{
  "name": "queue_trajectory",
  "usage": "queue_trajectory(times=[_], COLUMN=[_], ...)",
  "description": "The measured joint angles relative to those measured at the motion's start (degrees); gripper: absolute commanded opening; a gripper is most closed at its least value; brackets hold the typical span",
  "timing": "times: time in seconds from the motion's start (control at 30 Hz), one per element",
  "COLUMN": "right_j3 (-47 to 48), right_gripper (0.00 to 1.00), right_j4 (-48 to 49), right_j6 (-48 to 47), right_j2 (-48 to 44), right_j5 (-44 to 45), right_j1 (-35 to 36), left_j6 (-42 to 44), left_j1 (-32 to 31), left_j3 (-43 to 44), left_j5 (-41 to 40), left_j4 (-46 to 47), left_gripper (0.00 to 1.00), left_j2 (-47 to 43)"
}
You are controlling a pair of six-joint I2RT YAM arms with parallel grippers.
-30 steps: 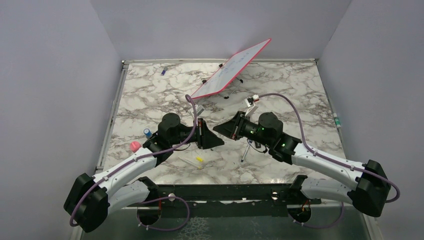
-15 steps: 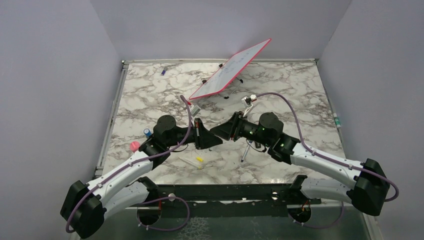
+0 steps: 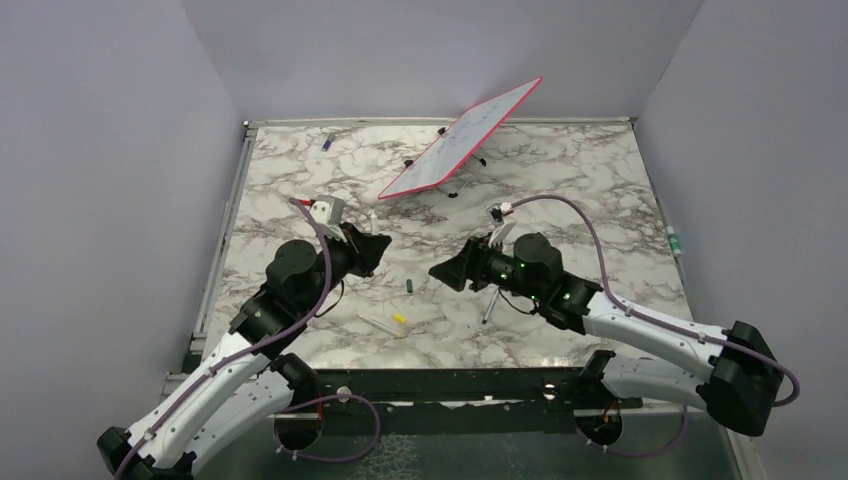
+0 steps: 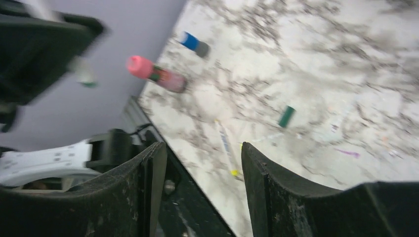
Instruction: Insert the pens into the pen caps
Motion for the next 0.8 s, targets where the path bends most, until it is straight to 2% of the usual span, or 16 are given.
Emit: queue_trajectory(times=[0.27,0.37,0.6,0.8], right_j3=[3.2,7.8,25.4,30.9], right_gripper=[0.61,0.58,0.56,0.49], right_j4=[-7.1,-9.9,-20.8,-26.9], right_j6=[-2.7,-3.1,-3.3,-1.8], right_j2=[16.5,22.4,36.8,44.5], right_j5=[5.4,8.2,16.2,22.2], right_j1=[0.9,2.4,6.9,9.1], left_j6=[3.9,4.3,4.3,4.3], left_j1=[0.0,0.0,0.0,0.0], left_j3=[-1.7,-2.0,-2.0,-2.0], left_j5=[-10.3,-12.9,-16.0,-17.3], left_j4=[1.1,0.8,-0.2,-0.9], left_gripper=[0.00,0.00,0.00,0.00], left_j2=[-7.3,-6.9,-6.4,-6.4])
